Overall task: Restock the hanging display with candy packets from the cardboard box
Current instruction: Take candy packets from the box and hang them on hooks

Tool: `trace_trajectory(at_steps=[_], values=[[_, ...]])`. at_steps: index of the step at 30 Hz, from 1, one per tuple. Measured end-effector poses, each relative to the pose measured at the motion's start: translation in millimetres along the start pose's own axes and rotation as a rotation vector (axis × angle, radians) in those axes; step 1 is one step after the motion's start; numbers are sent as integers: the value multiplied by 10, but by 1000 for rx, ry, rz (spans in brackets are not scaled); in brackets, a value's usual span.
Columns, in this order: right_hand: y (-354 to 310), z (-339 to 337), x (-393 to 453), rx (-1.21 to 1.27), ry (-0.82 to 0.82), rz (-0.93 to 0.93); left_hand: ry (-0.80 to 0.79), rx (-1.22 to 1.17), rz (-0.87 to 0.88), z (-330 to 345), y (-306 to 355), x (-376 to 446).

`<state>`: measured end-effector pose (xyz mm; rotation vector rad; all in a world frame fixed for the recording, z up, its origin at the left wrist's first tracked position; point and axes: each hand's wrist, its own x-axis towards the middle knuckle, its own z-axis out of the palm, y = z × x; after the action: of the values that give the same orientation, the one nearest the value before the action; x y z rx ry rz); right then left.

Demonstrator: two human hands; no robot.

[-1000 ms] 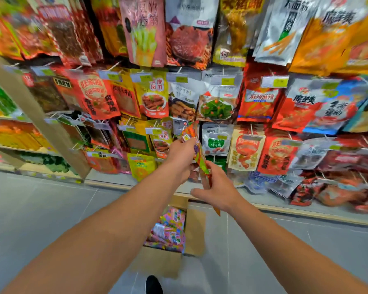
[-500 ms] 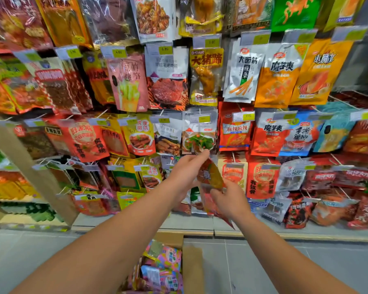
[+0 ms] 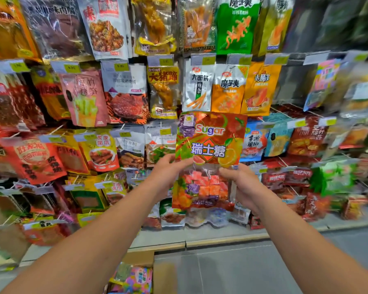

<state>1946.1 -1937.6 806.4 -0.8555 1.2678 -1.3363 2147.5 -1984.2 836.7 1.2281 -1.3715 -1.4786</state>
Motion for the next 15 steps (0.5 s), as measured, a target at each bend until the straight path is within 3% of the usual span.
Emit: trace_trajectory(at_steps=[3,15], values=[[-121,-301,-30,0,64,-30,-122,-42,7,382,-7,56],[-853,-1453,536,-166,284,-280,-228,-42,170,1620,292,978]])
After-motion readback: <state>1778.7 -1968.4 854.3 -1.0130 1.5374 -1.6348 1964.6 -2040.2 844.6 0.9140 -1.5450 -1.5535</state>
